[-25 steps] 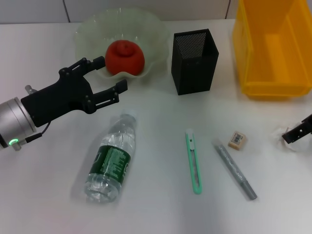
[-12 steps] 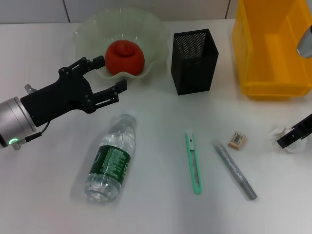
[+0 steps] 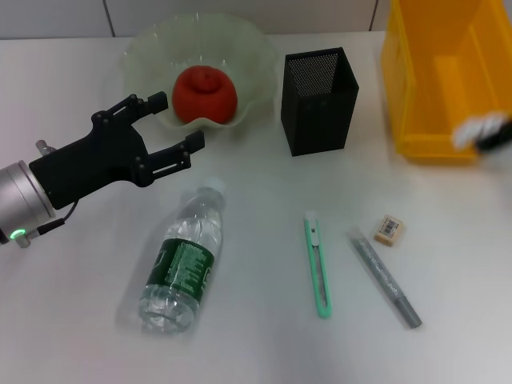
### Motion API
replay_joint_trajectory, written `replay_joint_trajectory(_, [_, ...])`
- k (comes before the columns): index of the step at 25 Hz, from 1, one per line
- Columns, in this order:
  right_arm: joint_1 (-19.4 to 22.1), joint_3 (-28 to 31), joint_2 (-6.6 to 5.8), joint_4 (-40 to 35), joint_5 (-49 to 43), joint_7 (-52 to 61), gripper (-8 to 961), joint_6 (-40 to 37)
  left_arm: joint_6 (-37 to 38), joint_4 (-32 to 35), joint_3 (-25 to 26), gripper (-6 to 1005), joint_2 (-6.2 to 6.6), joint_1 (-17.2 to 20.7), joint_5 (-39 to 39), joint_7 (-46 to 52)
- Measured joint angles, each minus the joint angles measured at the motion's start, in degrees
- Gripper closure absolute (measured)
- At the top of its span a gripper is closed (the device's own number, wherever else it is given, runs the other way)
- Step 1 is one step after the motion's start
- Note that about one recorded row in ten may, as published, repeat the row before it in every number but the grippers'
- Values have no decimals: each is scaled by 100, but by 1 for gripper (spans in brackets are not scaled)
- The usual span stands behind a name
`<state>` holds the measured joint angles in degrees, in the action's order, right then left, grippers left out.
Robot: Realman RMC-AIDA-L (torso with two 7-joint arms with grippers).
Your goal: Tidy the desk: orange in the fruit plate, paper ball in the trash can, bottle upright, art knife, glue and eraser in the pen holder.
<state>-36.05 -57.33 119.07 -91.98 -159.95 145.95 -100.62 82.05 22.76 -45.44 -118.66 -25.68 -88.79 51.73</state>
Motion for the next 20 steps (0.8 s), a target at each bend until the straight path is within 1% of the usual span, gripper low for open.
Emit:
replay_joint_trajectory(1, [0, 0, 0, 0, 0, 0, 375, 0, 0, 0, 0, 188, 0, 0, 0, 0])
replay_joint_trajectory(2, [-34, 82, -12, -205, 3, 25, 371, 80, -4, 0, 0, 189, 0, -3, 0, -2])
replay_joint_trajectory(4, [-120, 195, -49, -376, 5, 37, 363, 385, -9, 0, 0, 191, 0, -7, 0, -4])
replay_joint_trajectory(5, [-225, 227, -96, -134, 5, 34, 359, 851, -6, 0, 2, 192, 1, -7, 2, -17])
replay_joint_trajectory(6, [-225, 227, -96, -134, 5, 34, 355, 851, -6, 0, 2, 193, 1, -7, 2, -17])
replay_joint_trajectory(9, [-358, 192, -138, 692, -9, -44, 344, 1763, 25, 0, 16, 197, -2, -3, 3, -37])
replay_joint_trajectory(10, [-506, 179, -167, 1420, -47, -139, 340, 2251, 30, 0, 16, 198, -4, -2, 3, -37])
replay_joint_trajectory(11, [-506, 179, -167, 1420, -47, -139, 336, 2251, 33, -1, 10, 199, -4, -2, 3, -20])
replay_joint_trajectory(12, [-619, 180, -186, 1832, -85, -174, 332, 2454, 45, 0, 0, 200, -2, -4, 2, 22])
replay_joint_trajectory(15, [-880, 189, -228, 2608, -235, -176, 320, 2791, 89, 45, -61, 204, 6, -22, -32, 167])
replay_joint_trajectory(16, [-880, 189, -228, 2608, -235, -176, 316, 2791, 89, 45, -61, 205, 6, -22, -32, 167])
replay_joint_trajectory(17, [-864, 186, -193, 2589, -264, -155, 312, 2878, 103, 107, -106, 206, 9, -20, -35, 269])
replay_joint_trajectory(18, [-825, 191, -164, 2494, -263, -152, 272, 2891, 109, 194, -158, 208, 9, -7, -37, 406])
replay_joint_trajectory(19, [-825, 191, -164, 2494, -263, -152, 232, 2891, 107, 276, -194, 209, 10, 7, -36, 550])
replay_joint_trajectory(20, [-760, 203, -129, 2331, -258, -152, 193, 2900, 86, 493, -328, 210, 2, 66, -38, 900])
